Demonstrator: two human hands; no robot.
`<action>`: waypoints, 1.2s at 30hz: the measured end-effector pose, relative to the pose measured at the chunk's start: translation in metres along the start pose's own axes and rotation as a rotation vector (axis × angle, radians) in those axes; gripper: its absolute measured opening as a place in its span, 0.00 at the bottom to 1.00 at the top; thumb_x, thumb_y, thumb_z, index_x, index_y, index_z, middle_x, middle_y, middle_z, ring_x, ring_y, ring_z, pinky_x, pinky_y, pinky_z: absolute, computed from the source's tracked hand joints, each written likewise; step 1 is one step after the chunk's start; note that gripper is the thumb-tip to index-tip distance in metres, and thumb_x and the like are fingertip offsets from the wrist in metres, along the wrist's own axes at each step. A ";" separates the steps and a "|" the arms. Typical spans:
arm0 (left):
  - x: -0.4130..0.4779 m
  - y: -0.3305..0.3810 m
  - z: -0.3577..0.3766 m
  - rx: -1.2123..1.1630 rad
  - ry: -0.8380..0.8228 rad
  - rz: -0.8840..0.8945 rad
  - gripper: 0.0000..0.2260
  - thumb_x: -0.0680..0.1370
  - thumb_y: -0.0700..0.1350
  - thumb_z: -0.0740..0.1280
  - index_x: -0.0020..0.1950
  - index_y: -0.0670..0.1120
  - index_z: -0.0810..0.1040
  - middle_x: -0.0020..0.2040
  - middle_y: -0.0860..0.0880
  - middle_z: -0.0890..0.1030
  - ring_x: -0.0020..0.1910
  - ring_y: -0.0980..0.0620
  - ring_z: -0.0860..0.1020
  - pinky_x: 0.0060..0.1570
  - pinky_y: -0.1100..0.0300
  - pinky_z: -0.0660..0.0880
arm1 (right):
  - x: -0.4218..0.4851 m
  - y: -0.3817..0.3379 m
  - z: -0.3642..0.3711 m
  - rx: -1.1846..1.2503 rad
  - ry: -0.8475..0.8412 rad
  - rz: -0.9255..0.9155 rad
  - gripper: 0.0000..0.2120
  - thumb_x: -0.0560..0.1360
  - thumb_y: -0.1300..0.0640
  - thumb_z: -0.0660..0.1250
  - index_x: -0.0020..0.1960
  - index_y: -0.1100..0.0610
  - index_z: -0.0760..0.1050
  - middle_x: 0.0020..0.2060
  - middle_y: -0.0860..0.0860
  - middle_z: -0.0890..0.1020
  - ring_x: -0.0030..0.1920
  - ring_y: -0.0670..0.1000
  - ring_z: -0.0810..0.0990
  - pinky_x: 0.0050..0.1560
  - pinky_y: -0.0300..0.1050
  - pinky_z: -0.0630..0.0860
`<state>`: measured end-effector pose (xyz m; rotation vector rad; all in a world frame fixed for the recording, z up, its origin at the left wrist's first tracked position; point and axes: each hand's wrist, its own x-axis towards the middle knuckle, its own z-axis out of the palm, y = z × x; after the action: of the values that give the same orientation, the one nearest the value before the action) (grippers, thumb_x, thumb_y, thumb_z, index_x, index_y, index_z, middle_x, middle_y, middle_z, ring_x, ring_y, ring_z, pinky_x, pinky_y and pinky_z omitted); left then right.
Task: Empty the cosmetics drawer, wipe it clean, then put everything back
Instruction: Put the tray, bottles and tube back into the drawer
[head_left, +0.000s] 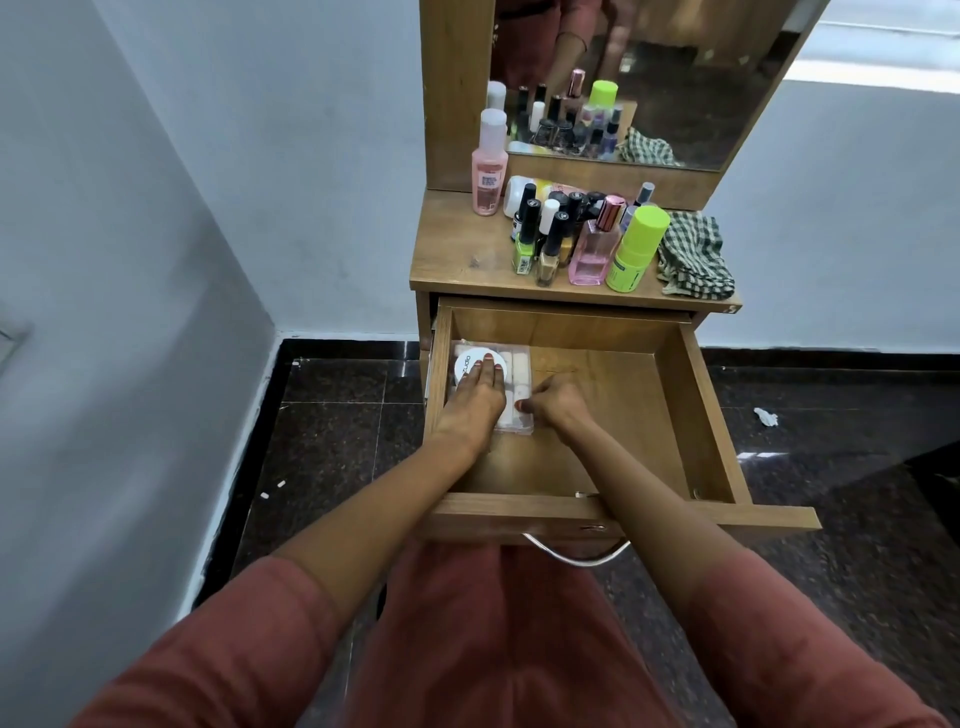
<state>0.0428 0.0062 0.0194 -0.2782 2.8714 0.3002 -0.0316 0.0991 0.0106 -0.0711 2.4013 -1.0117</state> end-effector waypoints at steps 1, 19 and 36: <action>0.001 0.000 0.001 0.008 0.005 -0.002 0.34 0.75 0.27 0.59 0.74 0.36 0.42 0.76 0.38 0.43 0.76 0.42 0.45 0.74 0.51 0.52 | 0.000 0.000 0.000 -0.001 0.006 -0.010 0.14 0.70 0.63 0.70 0.29 0.58 0.69 0.37 0.58 0.77 0.40 0.53 0.75 0.39 0.44 0.70; 0.021 -0.015 -0.006 -0.088 0.138 -0.017 0.14 0.77 0.32 0.59 0.61 0.38 0.71 0.59 0.40 0.75 0.54 0.43 0.77 0.53 0.53 0.76 | -0.003 -0.027 0.004 -0.042 0.081 -0.283 0.11 0.70 0.70 0.68 0.52 0.68 0.77 0.44 0.64 0.81 0.44 0.55 0.78 0.49 0.48 0.77; 0.030 -0.014 -0.007 0.015 0.291 -0.076 0.17 0.76 0.30 0.58 0.65 0.36 0.68 0.63 0.39 0.71 0.62 0.42 0.71 0.56 0.53 0.75 | 0.007 -0.032 0.020 0.067 0.162 -0.401 0.19 0.70 0.74 0.56 0.57 0.67 0.77 0.48 0.61 0.83 0.43 0.48 0.74 0.33 0.23 0.66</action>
<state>0.0155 -0.0139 0.0161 -0.4622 3.1360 0.2407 -0.0327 0.0618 0.0180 -0.4797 2.5545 -1.3196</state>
